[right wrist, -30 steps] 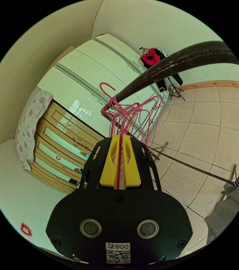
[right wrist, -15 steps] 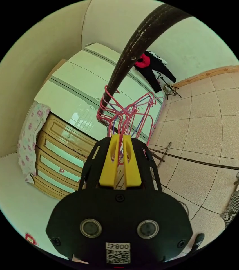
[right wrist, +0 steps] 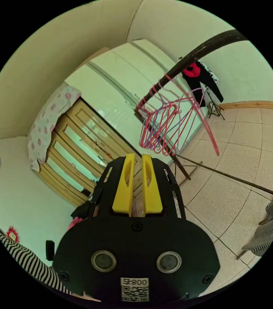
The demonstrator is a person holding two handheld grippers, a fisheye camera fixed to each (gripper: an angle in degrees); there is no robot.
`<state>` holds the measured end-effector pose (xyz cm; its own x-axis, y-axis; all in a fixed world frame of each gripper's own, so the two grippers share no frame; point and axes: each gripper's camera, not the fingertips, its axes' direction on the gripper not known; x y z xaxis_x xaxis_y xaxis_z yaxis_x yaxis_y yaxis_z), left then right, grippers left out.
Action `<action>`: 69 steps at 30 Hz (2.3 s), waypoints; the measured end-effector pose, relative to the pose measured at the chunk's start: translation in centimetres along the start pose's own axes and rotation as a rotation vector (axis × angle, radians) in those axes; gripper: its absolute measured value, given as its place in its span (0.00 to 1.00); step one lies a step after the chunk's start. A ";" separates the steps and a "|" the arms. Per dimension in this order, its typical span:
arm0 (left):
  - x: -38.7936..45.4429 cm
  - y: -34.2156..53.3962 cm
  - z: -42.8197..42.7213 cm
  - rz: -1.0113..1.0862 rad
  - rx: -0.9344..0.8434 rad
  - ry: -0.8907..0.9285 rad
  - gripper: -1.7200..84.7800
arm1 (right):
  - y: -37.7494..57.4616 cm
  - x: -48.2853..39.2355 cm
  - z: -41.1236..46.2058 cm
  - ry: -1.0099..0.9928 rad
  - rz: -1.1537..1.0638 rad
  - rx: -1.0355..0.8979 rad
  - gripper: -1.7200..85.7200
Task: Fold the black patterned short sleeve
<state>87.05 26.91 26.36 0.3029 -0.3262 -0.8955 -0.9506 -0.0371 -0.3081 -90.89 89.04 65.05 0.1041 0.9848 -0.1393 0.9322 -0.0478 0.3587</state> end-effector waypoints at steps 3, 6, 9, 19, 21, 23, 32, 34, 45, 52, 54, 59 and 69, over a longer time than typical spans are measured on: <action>-3.3 2.1 -2.7 -0.024 0.045 0.001 0.05 | 3.7 -2.1 8.3 -0.072 0.014 -0.220 0.05; -6.1 4.2 -5.7 -0.023 0.087 -0.016 0.05 | 6.7 -5.7 17.0 -0.161 -0.029 -0.406 0.04; -8.7 6.4 -8.5 -0.018 0.113 -0.022 0.05 | 9.1 -9.6 24.9 -0.263 -0.073 -0.526 0.04; -14.5 14.1 -16.9 0.003 0.171 -0.223 0.06 | 17.6 -20.4 45.3 -0.513 -0.221 -0.866 0.04; -15.1 15.9 -18.0 -0.009 0.184 -0.265 0.06 | 18.7 -21.8 48.4 -0.537 -0.241 -0.904 0.04; -15.9 17.9 -18.8 -0.029 0.217 -0.266 0.06 | 19.8 -23.2 51.7 -0.573 -0.257 -0.940 0.04; -19.1 25.5 -20.4 -0.171 0.371 -0.288 0.06 | 26.2 -30.2 68.4 -0.716 -0.366 -1.126 0.04; -19.1 26.7 -20.6 -0.191 0.380 -0.332 0.06 | 28.7 -32.0 73.5 -0.752 -0.421 -1.216 0.04; -19.1 32.1 -19.1 -0.277 0.340 -0.406 0.06 | 44.6 -36.1 91.1 -0.718 -0.748 -1.682 0.07; -20.1 36.1 -19.2 -0.310 0.312 -0.419 0.06 | 52.2 -34.3 97.7 -0.649 -0.784 -1.879 0.09; -20.8 36.4 -19.3 -0.321 0.297 -0.406 0.06 | 53.4 -33.9 99.3 -0.660 -0.774 -1.930 0.10; -21.7 35.5 -19.7 -0.353 0.224 -0.422 0.06 | 55.8 -33.4 104.1 -0.701 -0.827 -1.973 0.11; -20.6 31.3 -22.4 -0.395 0.135 -0.472 0.06 | 61.9 -35.3 114.5 -0.927 -1.108 -2.081 0.14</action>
<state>49.50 11.37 42.38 0.6557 0.1413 -0.7417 -0.7535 0.0600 -0.6547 2.80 32.20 -13.51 0.6189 0.2433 -0.7468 -0.5165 0.8424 -0.1536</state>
